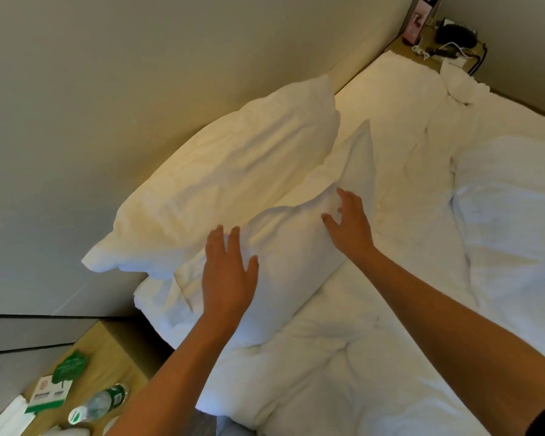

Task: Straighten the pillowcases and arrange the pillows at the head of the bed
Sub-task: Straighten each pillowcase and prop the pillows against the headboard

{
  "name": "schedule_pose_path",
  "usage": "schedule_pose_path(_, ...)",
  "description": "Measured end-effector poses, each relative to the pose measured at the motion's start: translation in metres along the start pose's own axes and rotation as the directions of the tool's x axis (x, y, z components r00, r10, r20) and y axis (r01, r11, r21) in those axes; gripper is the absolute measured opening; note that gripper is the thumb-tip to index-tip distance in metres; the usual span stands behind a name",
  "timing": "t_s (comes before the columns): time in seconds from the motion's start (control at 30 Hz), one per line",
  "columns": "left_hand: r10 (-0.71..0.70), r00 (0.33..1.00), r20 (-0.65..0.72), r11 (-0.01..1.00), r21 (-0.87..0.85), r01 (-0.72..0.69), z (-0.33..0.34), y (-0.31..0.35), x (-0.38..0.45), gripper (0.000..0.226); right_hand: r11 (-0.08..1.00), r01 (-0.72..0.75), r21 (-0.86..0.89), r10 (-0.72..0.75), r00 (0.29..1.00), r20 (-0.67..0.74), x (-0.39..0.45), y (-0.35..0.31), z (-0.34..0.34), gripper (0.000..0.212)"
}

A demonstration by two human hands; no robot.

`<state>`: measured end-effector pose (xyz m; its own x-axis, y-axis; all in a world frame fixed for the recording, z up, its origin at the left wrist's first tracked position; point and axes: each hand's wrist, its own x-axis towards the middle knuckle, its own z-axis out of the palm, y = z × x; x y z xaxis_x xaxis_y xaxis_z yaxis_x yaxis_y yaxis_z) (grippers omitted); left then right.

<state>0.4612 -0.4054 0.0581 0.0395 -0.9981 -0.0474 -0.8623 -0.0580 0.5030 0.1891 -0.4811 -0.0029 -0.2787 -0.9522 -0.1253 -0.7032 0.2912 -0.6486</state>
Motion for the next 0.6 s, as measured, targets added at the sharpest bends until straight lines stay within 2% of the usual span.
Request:
schedule_pose_path(0.07,0.17,0.985,-0.01,0.984,0.061,-0.169,0.014,0.007,-0.011,0.064,0.988,-0.12,0.095,0.112,0.99,0.084,-0.023,0.014,0.012,0.081)
schedule_pose_path(0.13,0.294,0.955,0.05,0.948,0.111,-0.298,0.033,0.007,-0.024,0.063,0.966,-0.226,0.126,0.203,0.963,0.176,-0.041,0.027,0.025,0.091)
schedule_pose_path(0.23,0.316,0.895,0.314,0.894,0.219,-0.392,0.065,-0.007,-0.04,0.069,0.931,-0.328,0.159,0.282,0.925,0.256,-0.057,0.04,0.046,0.106)
schedule_pose_path(0.3,0.302,0.858,0.415,0.833,0.323,-0.449,0.081,-0.023,-0.042,0.078,0.877,-0.425,0.225,0.357,0.889,0.287,-0.061,0.046,0.06,0.117)
schedule_pose_path(0.33,0.305,0.849,0.432,0.808,0.355,-0.471,0.087,-0.032,-0.041,0.084,0.816,-0.504,0.284,0.416,0.852,0.316,-0.061,0.048,0.067,0.124)
schedule_pose_path(0.4,0.325,0.847,0.421,0.786,0.378,-0.489,0.097,-0.049,-0.035,0.097,0.66,-0.652,0.374,0.514,0.755,0.408,-0.062,0.051,0.08,0.135)
schedule_pose_path(0.47,0.344,0.853,0.392,0.786,0.377,-0.49,0.105,-0.064,-0.028,0.101,0.544,-0.726,0.42,0.544,0.687,0.481,-0.06,0.054,0.094,0.143)
schedule_pose_path(0.53,0.395,0.853,0.34,0.773,0.379,-0.509,0.112,-0.077,-0.02,0.09,0.495,-0.735,0.464,0.541,0.678,0.498,-0.055,0.053,0.11,0.145)
schedule_pose_path(0.6,0.437,0.849,0.296,0.767,0.371,-0.524,0.117,-0.089,-0.007,0.075,0.492,-0.711,0.501,0.531,0.702,0.474,-0.045,0.047,0.125,0.142)
